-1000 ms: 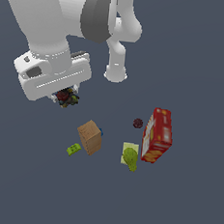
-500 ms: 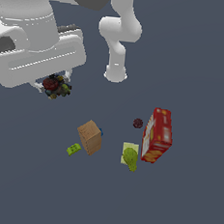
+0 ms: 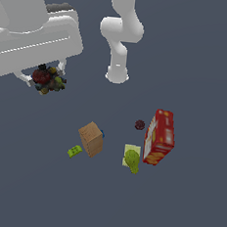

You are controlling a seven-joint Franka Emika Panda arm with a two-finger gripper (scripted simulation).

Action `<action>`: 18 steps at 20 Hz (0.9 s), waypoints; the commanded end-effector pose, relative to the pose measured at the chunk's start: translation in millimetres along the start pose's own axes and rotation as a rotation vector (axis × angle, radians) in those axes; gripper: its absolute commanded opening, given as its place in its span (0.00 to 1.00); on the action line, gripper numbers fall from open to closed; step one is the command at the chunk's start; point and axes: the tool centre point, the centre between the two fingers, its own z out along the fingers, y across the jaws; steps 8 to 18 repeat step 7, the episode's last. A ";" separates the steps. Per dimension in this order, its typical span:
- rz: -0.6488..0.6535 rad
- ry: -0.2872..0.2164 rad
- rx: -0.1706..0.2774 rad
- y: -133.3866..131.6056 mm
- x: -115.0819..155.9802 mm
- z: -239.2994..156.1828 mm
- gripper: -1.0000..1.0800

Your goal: Pick up a designated object from a clutter of objects.

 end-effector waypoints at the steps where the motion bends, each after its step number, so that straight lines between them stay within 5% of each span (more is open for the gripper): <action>1: 0.000 0.000 -0.001 2.3 1.8 -5.9 0.00; 18: 0.000 0.000 -0.001 4.1 3.3 -10.5 0.00</action>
